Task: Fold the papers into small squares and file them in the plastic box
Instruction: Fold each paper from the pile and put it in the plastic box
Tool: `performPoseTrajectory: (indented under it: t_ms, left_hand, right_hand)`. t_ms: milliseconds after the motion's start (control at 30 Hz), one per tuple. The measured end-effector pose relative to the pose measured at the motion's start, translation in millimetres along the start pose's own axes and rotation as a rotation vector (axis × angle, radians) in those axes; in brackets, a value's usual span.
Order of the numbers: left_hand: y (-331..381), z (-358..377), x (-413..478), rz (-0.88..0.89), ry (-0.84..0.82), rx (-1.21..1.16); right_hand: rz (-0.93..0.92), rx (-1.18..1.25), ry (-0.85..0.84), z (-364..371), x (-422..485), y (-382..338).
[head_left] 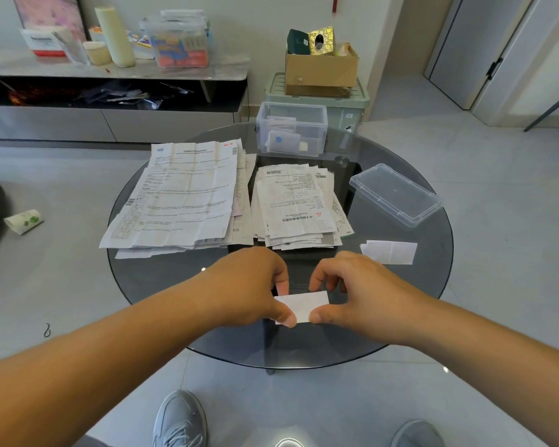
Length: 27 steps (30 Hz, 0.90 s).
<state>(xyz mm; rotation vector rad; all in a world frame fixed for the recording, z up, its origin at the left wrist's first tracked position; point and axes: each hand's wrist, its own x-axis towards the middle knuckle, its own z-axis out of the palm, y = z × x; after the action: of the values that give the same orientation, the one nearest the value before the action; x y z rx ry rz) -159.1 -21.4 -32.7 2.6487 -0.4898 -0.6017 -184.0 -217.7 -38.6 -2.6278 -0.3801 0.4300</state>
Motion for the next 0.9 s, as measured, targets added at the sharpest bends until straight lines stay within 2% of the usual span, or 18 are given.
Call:
performPoseTrajectory:
  t_ms: [233, 400, 633, 833, 900]
  left_hand:
    - [5, 7, -9, 0.102, 0.055, -0.019]
    - [15, 7, -3, 0.132, 0.007, 0.006]
    - [32, 7, 12, 0.174, -0.046, 0.056]
    - [49, 8, 25, 0.222, 0.073, -0.03]
    - [57, 7, 32, 0.247, 0.15, -0.033]
  right_hand:
    - [-0.061, 0.094, 0.022, 2, -3, 0]
    - [-0.077, 0.178, 0.019, 1, -6, 6]
    - [-0.077, 0.085, 0.06, -4, -19, 20]
    - [-0.041, 0.203, 0.075, -23, -23, 40]
    - [-0.048, 0.159, 0.106, -39, -24, 49]
